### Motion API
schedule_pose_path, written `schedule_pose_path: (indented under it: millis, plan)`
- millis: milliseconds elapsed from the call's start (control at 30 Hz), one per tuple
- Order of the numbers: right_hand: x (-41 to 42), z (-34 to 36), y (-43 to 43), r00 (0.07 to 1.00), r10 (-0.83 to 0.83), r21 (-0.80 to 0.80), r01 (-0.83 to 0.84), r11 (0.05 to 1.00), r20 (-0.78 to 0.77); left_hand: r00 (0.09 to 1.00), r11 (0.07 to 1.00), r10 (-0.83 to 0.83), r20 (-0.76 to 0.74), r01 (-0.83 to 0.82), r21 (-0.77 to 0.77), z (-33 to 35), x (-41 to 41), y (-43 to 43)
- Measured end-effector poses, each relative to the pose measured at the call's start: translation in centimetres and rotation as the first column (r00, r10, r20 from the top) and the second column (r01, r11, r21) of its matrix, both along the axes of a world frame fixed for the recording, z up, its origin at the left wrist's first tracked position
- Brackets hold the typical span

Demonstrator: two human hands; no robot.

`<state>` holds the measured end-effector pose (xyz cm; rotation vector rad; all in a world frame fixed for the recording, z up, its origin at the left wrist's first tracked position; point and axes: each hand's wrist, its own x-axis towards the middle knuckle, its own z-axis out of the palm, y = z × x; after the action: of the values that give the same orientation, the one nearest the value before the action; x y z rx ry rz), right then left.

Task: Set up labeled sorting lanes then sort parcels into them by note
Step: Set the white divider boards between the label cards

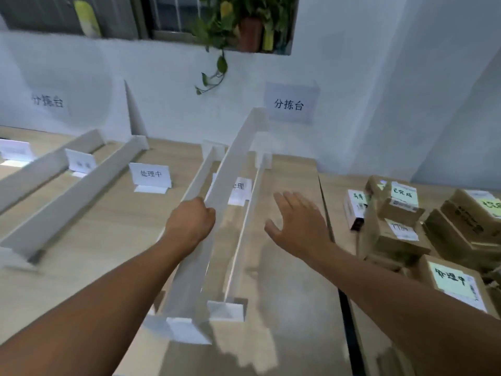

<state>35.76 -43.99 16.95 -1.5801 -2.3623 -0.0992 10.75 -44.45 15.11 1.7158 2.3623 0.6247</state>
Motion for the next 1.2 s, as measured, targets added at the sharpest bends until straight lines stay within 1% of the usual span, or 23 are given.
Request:
schedule_pose_path:
  millis: [167, 233, 333, 467, 567, 767, 933, 1067, 1200]
  plan:
    - [-14.2, 1.6, -1.7, 0.991, 0.119, 0.049, -0.117, 0.992, -0.053, 0.994, 0.995, 0.094, -0.056, -0.091, 0.042, 1.3, -15.1, -6.0]
    - [-20.5, 2.0, -2.3, 0.988, 0.148, 0.028, -0.147, 0.989, -0.035, 0.989, 0.991, 0.123, -0.086, -0.118, 0.061, 1.5, -20.8, -8.6]
    - [-29.9, 1.7, -3.4, 0.972, 0.235, 0.066, -0.233, 0.97, -0.026, 0.978, 0.981, 0.191, -0.09, -0.187, 0.049, 1.6, -28.9, -12.2]
    - [-41.5, 0.2, -5.9, 0.934, 0.357, 0.008, -0.357, 0.934, 0.025, 0.95, 0.954, 0.3, -0.091, -0.3, 0.018, 1.3, -39.4, -16.0]
    - [-49.2, -0.6, -6.3, 0.904, 0.422, 0.001, -0.423, 0.906, 0.068, 0.931, 0.936, 0.35, -0.104, -0.353, -0.01, 1.1, -47.0, -17.4]
    - [-66.0, -2.1, -3.2, 0.872, 0.486, -0.009, -0.486, 0.874, 0.067, 0.888, 0.891, 0.453, -0.077, -0.455, -0.002, -0.6, -62.1, -17.7]
    - [-80.1, -3.2, 0.5, 0.861, 0.504, -0.094, -0.497, 0.863, 0.073, 0.868, 0.867, 0.49, -0.087, -0.495, -0.058, -0.8, -75.3, -17.1]
    - [-90.4, -3.0, 2.1, 0.871, 0.487, -0.106, -0.479, 0.871, 0.067, 0.857, 0.856, 0.505, -0.106, -0.513, -0.071, -0.2, -85.6, -17.0]
    - [-99.7, -2.9, 3.2, 0.897, 0.44, -0.113, -0.432, 0.895, 0.048, 0.864, 0.862, 0.493, -0.1, -0.501, -0.078, -1.1, -95.4, -16.3]
